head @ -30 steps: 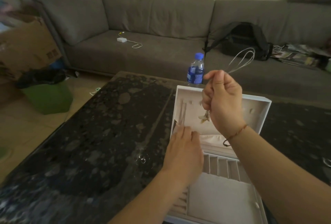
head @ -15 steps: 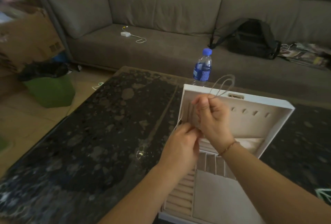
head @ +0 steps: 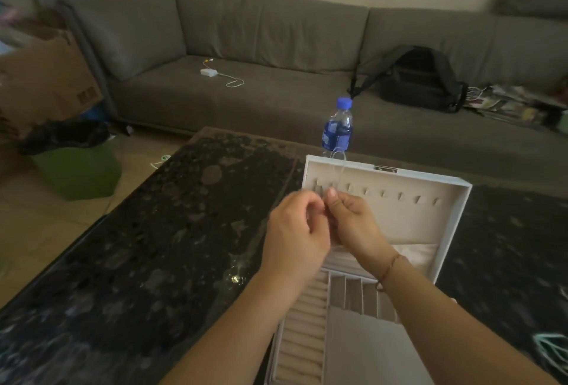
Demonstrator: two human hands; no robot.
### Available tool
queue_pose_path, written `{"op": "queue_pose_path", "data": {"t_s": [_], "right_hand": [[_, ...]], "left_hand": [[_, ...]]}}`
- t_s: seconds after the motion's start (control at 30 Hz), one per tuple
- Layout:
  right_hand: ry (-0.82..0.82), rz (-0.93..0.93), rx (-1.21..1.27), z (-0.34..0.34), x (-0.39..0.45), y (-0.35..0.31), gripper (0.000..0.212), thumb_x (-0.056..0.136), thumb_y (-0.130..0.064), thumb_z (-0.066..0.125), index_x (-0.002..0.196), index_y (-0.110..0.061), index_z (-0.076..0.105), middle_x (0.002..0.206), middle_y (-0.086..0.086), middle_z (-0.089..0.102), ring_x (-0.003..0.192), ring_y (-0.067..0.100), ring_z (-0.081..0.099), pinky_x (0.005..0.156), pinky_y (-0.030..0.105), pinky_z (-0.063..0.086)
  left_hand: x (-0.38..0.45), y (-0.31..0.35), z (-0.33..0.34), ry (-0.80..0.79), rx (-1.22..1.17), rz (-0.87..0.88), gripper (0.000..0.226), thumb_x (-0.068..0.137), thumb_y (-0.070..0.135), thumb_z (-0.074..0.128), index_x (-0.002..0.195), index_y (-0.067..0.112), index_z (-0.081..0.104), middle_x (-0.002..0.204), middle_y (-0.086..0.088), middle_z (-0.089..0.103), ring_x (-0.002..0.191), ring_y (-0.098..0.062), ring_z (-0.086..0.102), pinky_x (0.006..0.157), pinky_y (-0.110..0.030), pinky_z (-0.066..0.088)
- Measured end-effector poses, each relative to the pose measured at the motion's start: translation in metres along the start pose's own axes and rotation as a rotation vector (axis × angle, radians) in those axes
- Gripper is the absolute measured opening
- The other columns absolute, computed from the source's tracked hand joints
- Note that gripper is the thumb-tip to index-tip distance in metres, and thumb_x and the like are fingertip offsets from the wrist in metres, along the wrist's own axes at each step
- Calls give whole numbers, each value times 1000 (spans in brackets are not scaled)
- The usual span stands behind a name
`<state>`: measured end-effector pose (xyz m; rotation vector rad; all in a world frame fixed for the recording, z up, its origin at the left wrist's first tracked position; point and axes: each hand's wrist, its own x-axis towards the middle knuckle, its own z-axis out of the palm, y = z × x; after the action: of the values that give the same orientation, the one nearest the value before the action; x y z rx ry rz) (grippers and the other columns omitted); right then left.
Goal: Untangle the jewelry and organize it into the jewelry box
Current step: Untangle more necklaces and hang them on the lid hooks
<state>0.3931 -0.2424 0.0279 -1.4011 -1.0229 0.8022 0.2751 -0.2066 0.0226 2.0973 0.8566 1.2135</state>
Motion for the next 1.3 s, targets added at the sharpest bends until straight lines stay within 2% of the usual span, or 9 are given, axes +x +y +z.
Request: {"op": "queue_pose_path", "data": {"t_s": [0.17,0.33,0.5,0.6,0.73,0.9,1.1,1.23,1.3], "right_hand": [[-6,-35,-48,1,-6,-1,38,106,-14,36,80,-16,63,46,-11,56,41,-4,46,45,9,36],[-15,-82,-183,-13,-14,2,27,102,-11,45,89,-13,68,72,15,68,62,33,64,59,41,57],[245,-163,-425,-30,-40,1,24,89,-11,69,109,-24,71,103,-13,71,93,2,67,84,15,52],[378,-110,-853,-38,-63,7,21,90,-22,68,110,-22,71,100,-12,68,87,4,61,80,13,45],[259,-226,-1036,-38,-65,22,7,87,-18,68,89,-20,74,80,-3,71,73,20,64,69,34,54],[66,-235,-1090,-27,-63,32,29,82,-18,55,104,-22,74,94,0,73,83,29,66,71,40,55],[-110,-125,-960,-38,-67,16,39,80,-42,49,115,-33,65,108,-13,71,100,13,66,85,35,56],[206,-185,-917,-43,-70,11,5,91,-28,62,90,-29,67,85,-13,67,74,5,63,70,24,55],[348,-171,-851,-45,-62,4,7,93,-27,63,97,-27,69,83,-13,65,73,1,61,69,14,50]], "left_hand": [[26,8,2,-131,159,-53,22,96,38,59,109,25,70,99,7,72,85,-8,67,80,-31,59],[26,9,9,-141,181,1,25,97,39,57,112,27,73,98,4,75,86,-14,70,81,-37,60],[29,12,16,-79,41,30,22,97,33,59,99,18,76,83,4,74,72,-5,65,71,-22,56],[28,13,17,-48,-39,-30,17,95,26,64,97,14,77,83,6,73,71,0,64,70,-7,50],[27,3,20,-27,-140,-106,17,96,24,63,92,14,77,79,8,73,73,-5,70,73,-28,60],[16,3,28,-73,-68,-72,18,95,26,65,101,13,76,86,5,75,79,-4,69,74,-16,56],[5,7,45,41,-166,-256,14,97,18,62,89,15,74,71,17,66,75,5,66,68,-11,53],[-1,5,56,50,-75,-317,17,99,24,58,92,19,72,80,9,71,73,-5,67,75,-31,59],[-2,4,58,7,-5,-302,18,99,26,57,98,18,74,87,5,72,79,-11,67,77,-33,58]]}}
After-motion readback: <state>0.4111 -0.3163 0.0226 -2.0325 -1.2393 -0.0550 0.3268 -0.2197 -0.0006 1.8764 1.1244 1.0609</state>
